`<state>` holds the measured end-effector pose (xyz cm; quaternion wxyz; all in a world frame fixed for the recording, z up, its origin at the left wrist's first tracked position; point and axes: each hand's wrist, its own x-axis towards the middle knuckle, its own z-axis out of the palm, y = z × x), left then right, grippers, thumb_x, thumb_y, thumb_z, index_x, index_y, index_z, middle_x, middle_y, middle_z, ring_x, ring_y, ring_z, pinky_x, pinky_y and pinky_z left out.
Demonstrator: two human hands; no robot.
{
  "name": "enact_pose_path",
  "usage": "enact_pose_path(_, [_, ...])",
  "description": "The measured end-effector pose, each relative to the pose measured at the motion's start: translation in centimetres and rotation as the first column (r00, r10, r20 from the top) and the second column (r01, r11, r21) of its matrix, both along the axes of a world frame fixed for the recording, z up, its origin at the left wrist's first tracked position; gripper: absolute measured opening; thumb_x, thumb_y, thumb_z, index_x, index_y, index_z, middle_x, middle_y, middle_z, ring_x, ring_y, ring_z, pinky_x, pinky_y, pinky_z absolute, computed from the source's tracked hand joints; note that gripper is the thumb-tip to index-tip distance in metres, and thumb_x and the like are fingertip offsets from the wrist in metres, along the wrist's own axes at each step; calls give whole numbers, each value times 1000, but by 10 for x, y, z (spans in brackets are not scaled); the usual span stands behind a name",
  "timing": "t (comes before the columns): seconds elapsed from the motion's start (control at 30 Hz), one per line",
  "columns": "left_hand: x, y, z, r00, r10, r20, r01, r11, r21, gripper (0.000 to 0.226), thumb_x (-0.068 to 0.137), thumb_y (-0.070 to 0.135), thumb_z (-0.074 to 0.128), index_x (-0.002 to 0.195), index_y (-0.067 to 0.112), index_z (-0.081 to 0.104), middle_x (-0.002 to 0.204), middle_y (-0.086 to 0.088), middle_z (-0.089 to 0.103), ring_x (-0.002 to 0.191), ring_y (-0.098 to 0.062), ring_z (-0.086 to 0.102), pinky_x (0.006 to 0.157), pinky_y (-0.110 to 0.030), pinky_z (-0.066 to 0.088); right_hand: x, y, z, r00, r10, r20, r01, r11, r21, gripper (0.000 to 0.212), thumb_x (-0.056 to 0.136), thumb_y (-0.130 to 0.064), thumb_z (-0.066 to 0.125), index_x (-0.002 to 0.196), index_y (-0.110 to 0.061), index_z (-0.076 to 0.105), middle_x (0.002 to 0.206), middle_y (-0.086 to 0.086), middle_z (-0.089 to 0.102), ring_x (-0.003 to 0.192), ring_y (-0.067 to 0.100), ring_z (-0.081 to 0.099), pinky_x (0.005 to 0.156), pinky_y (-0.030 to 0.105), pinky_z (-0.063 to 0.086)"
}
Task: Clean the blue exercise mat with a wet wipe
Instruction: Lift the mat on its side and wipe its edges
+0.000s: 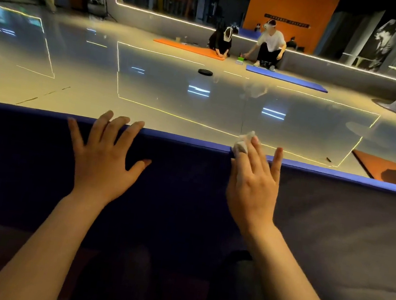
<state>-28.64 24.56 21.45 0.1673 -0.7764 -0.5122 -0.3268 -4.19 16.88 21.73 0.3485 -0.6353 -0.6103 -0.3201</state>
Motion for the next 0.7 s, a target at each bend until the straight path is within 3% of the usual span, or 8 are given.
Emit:
enact_pose_path(0.1, [-5, 4, -3, 1000, -20, -3, 20, 1000, 22, 75, 72, 37, 80, 137, 20, 45, 136, -14, 48, 135, -40, 34, 107, -67, -1, -39, 19, 5, 991, 127, 43, -124, 991, -50, 37, 98, -17, 37, 120, -4, 64, 132, 15, 61, 131, 30, 50, 119, 48, 6])
enact_pose_path(0.23, [-10, 6, -2, 999, -39, -17, 39, 998, 39, 75, 73, 35, 80, 137, 20, 44, 137, -14, 48, 136, -39, 34, 108, -66, -1, -24, 21, 11, 976, 148, 158, -138, 988, -74, 33, 95, -9, 42, 118, -10, 66, 124, 6, 66, 127, 26, 55, 120, 52, 10])
enact_pose_path(0.43, [-11, 9, -1, 998, -67, -23, 67, 998, 0, 75, 73, 34, 81, 136, 20, 43, 135, -14, 48, 136, -40, 35, 107, -71, 4, 79, -30, 10, 976, -133, 174, 142, 989, -42, 30, 88, 0, 49, 110, -12, 66, 120, 6, 66, 127, 26, 55, 118, 54, 15])
enact_pose_path(0.53, [-11, 8, -2, 996, -93, 1, 93, 996, -7, 67, 81, 52, 64, 136, 21, 42, 137, -12, 46, 137, -38, 32, 108, -70, 1, 112, -51, 9, 962, -260, 80, 265, 962, -61, 29, 96, -12, 41, 113, -9, 65, 123, 11, 65, 127, 30, 54, 119, 52, 8])
enact_pose_path(0.6, [-10, 7, -2, 994, -103, 35, 104, 994, -22, 67, 81, 61, 44, 135, 22, 44, 137, -10, 46, 138, -37, 31, 109, -66, -4, 107, -48, 5, 959, -278, -58, 274, 960, -65, 37, 98, -21, 35, 115, -5, 65, 127, 14, 63, 129, 31, 52, 120, 46, 3])
enact_pose_path(0.7, [-3, 7, -2, 985, -102, 141, 107, 994, -28, 64, 86, 61, 35, 131, 20, 53, 136, -9, 50, 140, -35, 30, 110, -60, -10, 77, -26, 2, 945, -248, -212, 244, 969, -45, 39, 96, -22, 35, 111, -2, 66, 131, 18, 60, 133, 34, 46, 119, 39, 4])
